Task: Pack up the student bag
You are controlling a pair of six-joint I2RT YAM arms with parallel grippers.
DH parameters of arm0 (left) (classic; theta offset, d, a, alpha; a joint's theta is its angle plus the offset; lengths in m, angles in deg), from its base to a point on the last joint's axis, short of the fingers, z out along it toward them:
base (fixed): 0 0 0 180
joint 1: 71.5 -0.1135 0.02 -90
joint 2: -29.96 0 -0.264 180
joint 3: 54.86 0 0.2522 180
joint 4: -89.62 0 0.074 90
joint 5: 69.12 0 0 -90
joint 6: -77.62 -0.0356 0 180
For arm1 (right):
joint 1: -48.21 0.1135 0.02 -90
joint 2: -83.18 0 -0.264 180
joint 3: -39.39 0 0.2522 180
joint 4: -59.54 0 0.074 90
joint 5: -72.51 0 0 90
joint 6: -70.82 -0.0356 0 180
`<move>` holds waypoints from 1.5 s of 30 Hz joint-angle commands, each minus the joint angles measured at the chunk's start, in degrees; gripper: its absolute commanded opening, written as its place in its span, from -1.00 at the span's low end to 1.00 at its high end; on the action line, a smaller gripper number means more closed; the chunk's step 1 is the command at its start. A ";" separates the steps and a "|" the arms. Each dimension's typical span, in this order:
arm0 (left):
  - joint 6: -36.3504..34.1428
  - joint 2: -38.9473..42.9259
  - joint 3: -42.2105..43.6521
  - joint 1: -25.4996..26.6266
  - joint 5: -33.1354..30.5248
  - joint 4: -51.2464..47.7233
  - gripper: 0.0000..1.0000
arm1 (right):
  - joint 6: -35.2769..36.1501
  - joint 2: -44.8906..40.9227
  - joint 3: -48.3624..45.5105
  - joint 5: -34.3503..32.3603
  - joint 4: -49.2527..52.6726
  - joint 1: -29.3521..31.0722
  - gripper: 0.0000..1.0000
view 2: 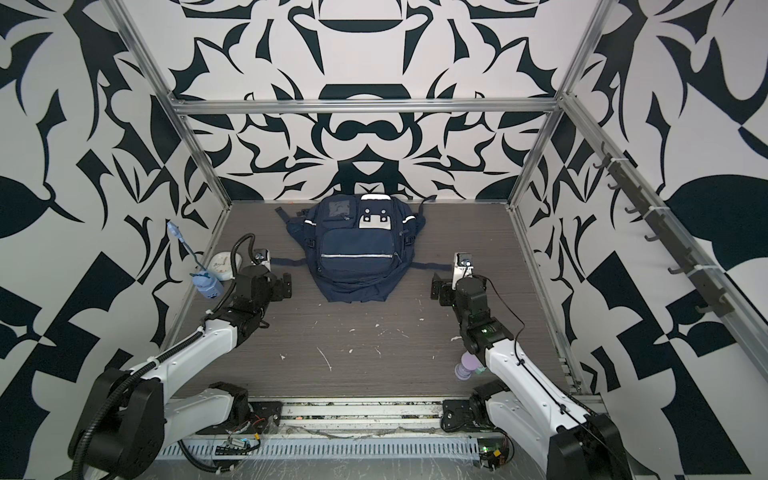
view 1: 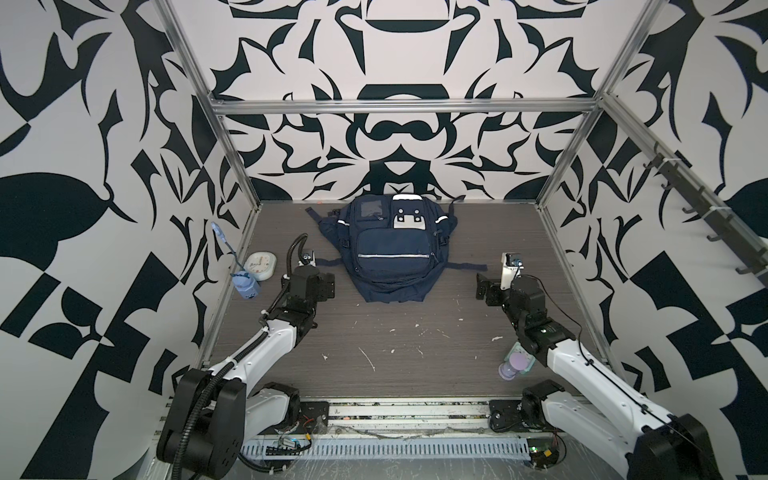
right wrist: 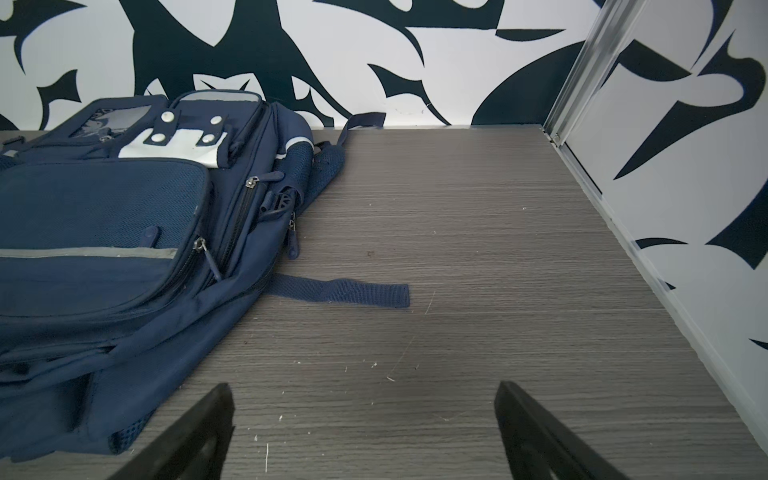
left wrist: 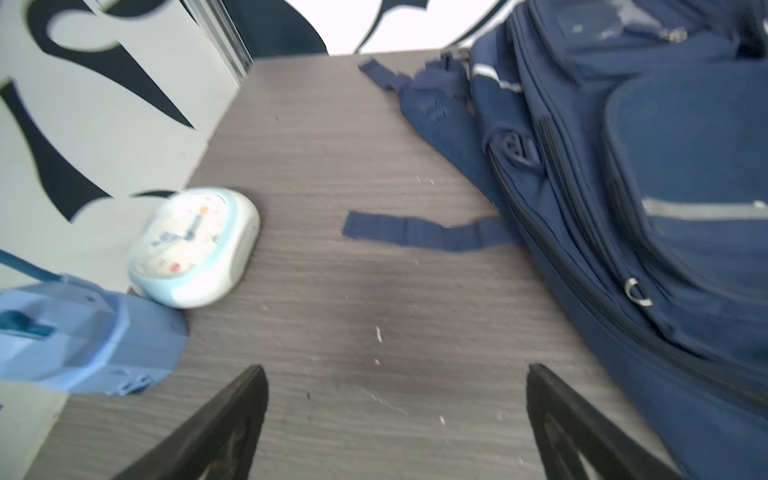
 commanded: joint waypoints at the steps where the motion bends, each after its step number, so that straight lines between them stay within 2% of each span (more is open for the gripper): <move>1: -1.92 0.88 3.07 -3.26 0.75 8.74 0.99 | 0.93 0.06 0.03 1.02 -2.94 -0.25 1.00; 5: -4.31 -2.73 8.62 -7.58 7.33 24.72 0.98 | 1.01 0.73 0.09 1.75 -3.93 -0.28 1.00; 8: -3.57 -9.49 8.34 -10.06 11.45 29.93 0.98 | 1.28 1.32 0.15 1.78 -5.12 -0.27 1.00; 11: -3.75 -17.60 8.88 -11.48 15.48 40.43 0.98 | 1.87 1.93 0.67 4.03 -5.60 -0.32 1.00; 14: -2.75 -22.37 8.42 -13.12 19.35 42.45 0.98 | 2.34 1.87 0.58 3.91 -5.74 -0.27 0.99; 15: -3.12 -24.23 8.76 -14.09 22.07 46.46 0.98 | 2.46 1.73 0.46 3.99 -5.75 -0.33 0.99; 19: -4.89 -22.90 5.90 -14.30 28.39 38.10 0.98 | 3.04 2.75 0.27 5.21 -6.25 -1.30 0.99; 23: -4.74 -23.61 5.70 -14.27 27.70 39.06 0.98 | 2.97 4.64 -1.76 4.40 -9.81 -4.69 0.99; 29: -4.62 -23.54 5.93 -14.27 27.79 39.32 0.98 | 8.13 9.36 -7.13 -3.29 -22.84 -8.32 1.00; 35: -4.58 -23.54 5.87 -14.28 27.70 39.30 0.98 | 7.85 18.81 -8.09 1.16 -35.19 -13.15 1.00; 38: -4.52 -23.55 5.86 -14.24 27.70 39.34 0.98 | 5.37 25.25 -7.65 7.73 -40.19 -16.34 1.00; 42: -4.49 -23.52 5.86 -14.22 27.62 39.30 0.98 | 6.54 33.18 -8.75 10.99 -48.47 -16.60 1.00; 44: -4.45 -23.63 5.86 -14.24 27.61 39.30 0.98 | 6.81 38.90 -8.91 13.28 -56.05 -16.59 0.99; 45: -4.45 -23.59 5.86 -14.27 27.61 39.30 0.98 | 7.83 37.34 -7.81 14.02 -50.42 -16.54 0.99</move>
